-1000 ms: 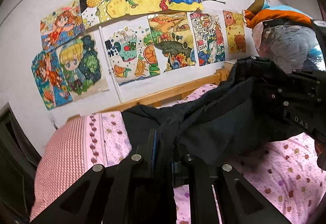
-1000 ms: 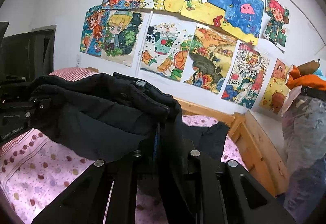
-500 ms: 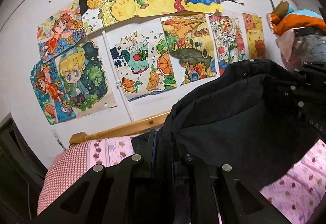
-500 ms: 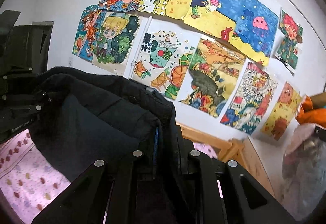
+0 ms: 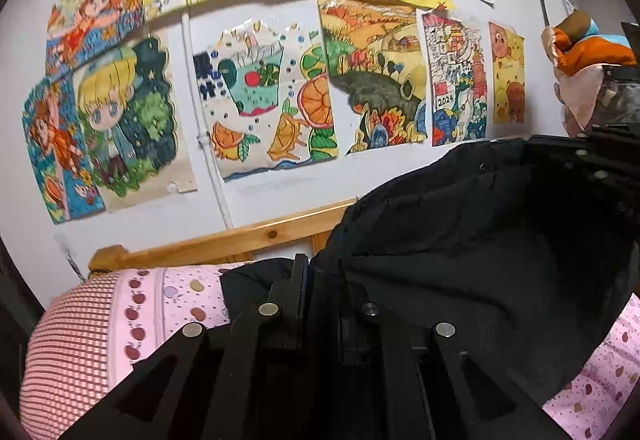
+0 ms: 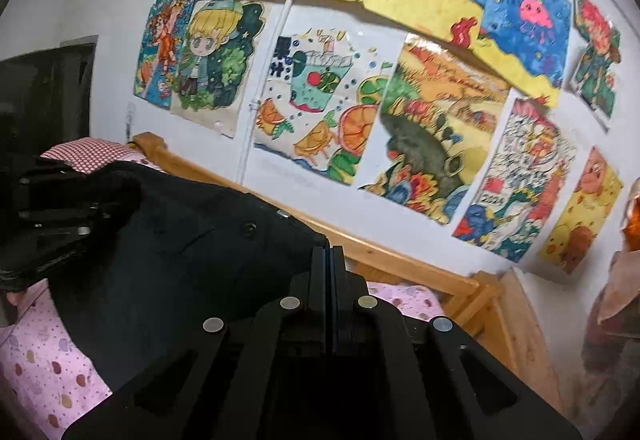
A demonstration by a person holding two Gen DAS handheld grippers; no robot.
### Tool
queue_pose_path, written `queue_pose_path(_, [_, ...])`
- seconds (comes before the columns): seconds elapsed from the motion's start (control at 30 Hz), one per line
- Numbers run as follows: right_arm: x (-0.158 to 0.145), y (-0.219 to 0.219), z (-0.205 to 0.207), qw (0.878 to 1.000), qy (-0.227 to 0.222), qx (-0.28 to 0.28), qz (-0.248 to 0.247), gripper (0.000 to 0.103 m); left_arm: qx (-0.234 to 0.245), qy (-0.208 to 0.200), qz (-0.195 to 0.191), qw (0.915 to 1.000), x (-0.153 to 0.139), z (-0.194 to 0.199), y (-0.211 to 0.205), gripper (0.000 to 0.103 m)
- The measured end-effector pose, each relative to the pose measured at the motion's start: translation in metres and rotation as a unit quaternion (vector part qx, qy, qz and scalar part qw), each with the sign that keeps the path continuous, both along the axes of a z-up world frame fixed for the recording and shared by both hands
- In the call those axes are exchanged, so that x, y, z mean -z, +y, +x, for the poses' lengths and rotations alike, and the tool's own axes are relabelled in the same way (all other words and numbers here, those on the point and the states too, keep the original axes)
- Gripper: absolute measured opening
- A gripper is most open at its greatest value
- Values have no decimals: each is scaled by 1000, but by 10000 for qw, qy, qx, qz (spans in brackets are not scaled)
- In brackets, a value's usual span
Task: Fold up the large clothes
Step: 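Lift the held hem with both tools and carry it toward the collar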
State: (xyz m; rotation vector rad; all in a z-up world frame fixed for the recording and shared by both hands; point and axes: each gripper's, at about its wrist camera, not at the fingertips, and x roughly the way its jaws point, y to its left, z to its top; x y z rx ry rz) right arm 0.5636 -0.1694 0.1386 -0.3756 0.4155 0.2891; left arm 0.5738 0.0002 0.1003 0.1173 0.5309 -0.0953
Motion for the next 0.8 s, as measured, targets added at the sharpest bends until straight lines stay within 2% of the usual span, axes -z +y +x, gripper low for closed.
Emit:
queue_pose_path(0.07, [4,-13,5,9978,416,-426,277,4,7,34,-55,10000,9,7,3,10])
queue_pose_path(0.13, [13,-28,7,9937,764,-740,360,20,9,32,8,10000,16,12,3,10])
queue_pose_path(0.17, [19,-33,8,9925,866,-814,302,45,4,17,52,10000,20,13,3,10])
queue_pose_path(0.2, [27,-38,6,9922,864,-873,191,65,16,3,61,10000,23,14,3,10])
queue_pose_path(0.23, [32,-40,3,9931,790,-869,60,68,24,-15,80,10000,25,15,3,10])
queue_pose_path(0.3, [49,-49,1,9942,701,-728,-369,69,0,-61,189,9998,29,16,1,10])
queue_pose_path(0.37, [66,-60,5,9939,776,-589,-520,68,-32,-35,186,9998,30,18,3,10])
queue_pose_path(0.5, [89,-84,20,9945,880,-263,-507,68,-83,-32,194,9998,35,21,2,10])
queue_pose_path(0.6, [93,-95,32,9952,901,-5,-393,68,-130,-56,332,9993,38,24,-4,10])
queue_pose_path(0.73, [99,-102,48,9962,824,114,-255,67,-237,21,252,9994,41,34,-3,10])
queue_pose_path(0.77, [101,-101,50,9964,789,123,-294,60,-246,21,239,9994,42,36,-3,10])
queue_pose_path(0.8, [103,-100,52,9964,733,142,-390,45,-254,30,238,9994,44,38,-3,10])
